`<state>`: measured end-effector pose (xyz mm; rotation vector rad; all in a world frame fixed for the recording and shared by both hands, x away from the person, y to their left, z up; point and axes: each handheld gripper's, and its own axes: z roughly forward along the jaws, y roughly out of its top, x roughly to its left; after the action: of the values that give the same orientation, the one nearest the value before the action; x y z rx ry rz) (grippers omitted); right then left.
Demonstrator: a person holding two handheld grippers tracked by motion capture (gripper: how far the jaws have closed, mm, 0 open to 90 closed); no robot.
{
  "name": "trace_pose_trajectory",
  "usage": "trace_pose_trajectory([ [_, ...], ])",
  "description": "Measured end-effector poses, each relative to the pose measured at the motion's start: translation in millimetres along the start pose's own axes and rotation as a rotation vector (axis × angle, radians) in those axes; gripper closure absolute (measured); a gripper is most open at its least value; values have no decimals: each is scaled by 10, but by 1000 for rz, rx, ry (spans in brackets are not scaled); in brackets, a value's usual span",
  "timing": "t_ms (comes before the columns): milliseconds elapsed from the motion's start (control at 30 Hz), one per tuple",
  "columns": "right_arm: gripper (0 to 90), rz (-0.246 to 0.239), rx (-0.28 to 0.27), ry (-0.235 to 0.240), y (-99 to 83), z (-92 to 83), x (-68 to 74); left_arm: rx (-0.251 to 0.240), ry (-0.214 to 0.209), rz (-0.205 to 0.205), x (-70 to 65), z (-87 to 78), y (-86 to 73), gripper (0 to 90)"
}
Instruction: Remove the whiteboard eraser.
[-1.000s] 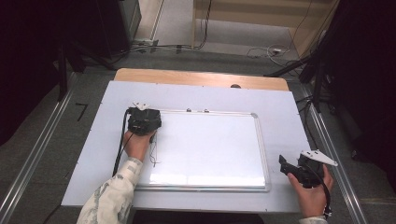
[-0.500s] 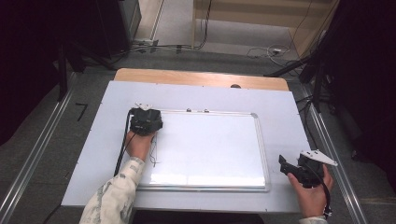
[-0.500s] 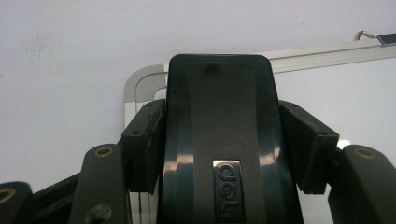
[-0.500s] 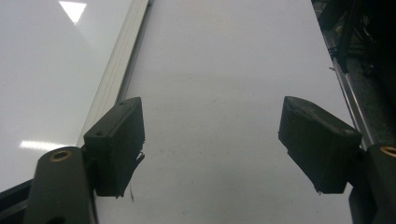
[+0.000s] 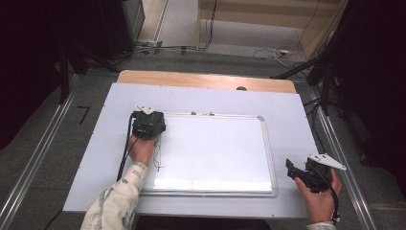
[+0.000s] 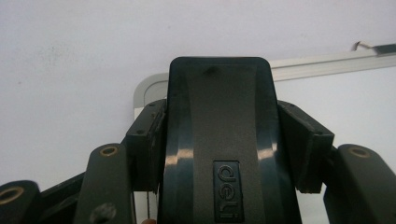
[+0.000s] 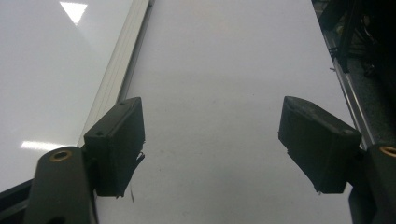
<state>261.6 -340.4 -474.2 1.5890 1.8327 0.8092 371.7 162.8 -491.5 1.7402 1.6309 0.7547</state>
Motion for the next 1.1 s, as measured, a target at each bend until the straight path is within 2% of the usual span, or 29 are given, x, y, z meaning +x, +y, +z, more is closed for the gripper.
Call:
trace_pose_trajectory([
  [267, 219, 1, 3, 8, 10, 15, 13, -48, -29, -33, 107, -241, 54, 406],
  [567, 219, -1, 5, 7, 14, 20, 30, -84, -61, -28, 139, -495, -68, 406],
  [700, 219, -6, 7, 8, 15, 26, 35, -80, -99, -34, 154, -559, -129, 405],
  [1100, 220, -20, 12, 13, 16, 36, 61, -88, -107, -51, 182, -699, -238, 405],
])
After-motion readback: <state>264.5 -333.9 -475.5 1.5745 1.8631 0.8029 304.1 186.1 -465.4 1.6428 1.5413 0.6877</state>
